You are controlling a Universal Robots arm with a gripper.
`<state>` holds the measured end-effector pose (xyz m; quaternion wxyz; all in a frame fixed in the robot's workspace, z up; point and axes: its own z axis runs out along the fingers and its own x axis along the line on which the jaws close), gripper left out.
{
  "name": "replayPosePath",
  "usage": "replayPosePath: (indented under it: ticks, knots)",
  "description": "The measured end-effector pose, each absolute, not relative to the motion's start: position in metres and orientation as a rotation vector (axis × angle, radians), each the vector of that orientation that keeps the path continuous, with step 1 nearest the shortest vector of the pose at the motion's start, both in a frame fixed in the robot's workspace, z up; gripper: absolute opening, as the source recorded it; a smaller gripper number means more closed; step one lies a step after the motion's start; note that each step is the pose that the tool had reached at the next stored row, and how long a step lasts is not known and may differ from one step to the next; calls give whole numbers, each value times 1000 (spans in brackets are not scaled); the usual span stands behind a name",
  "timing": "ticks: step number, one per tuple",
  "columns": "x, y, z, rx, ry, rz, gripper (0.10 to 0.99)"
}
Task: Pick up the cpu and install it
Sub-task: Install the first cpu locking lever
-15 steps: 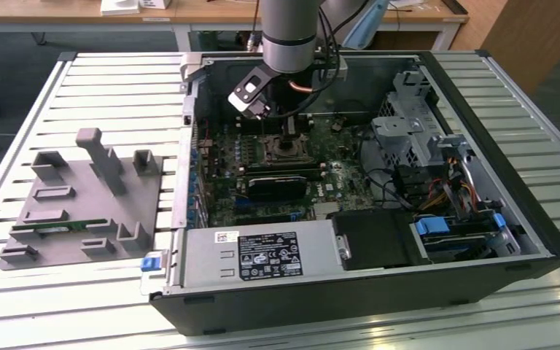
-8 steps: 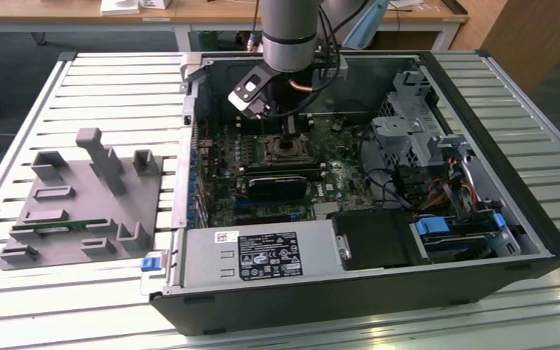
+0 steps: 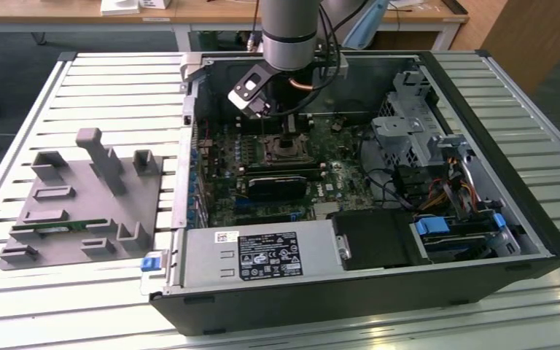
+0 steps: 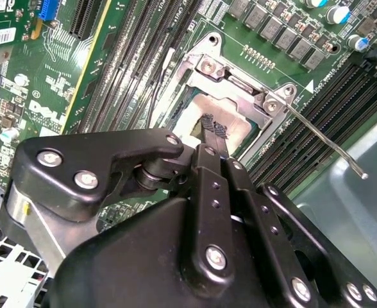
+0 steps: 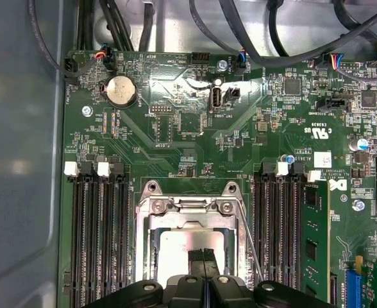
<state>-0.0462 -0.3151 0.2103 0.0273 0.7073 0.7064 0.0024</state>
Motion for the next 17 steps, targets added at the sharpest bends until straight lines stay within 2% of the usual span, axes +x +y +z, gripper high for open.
replayPosePath:
  ticks: [17]
  knots:
    - [-46,-315,216,2184,2181,7,106]
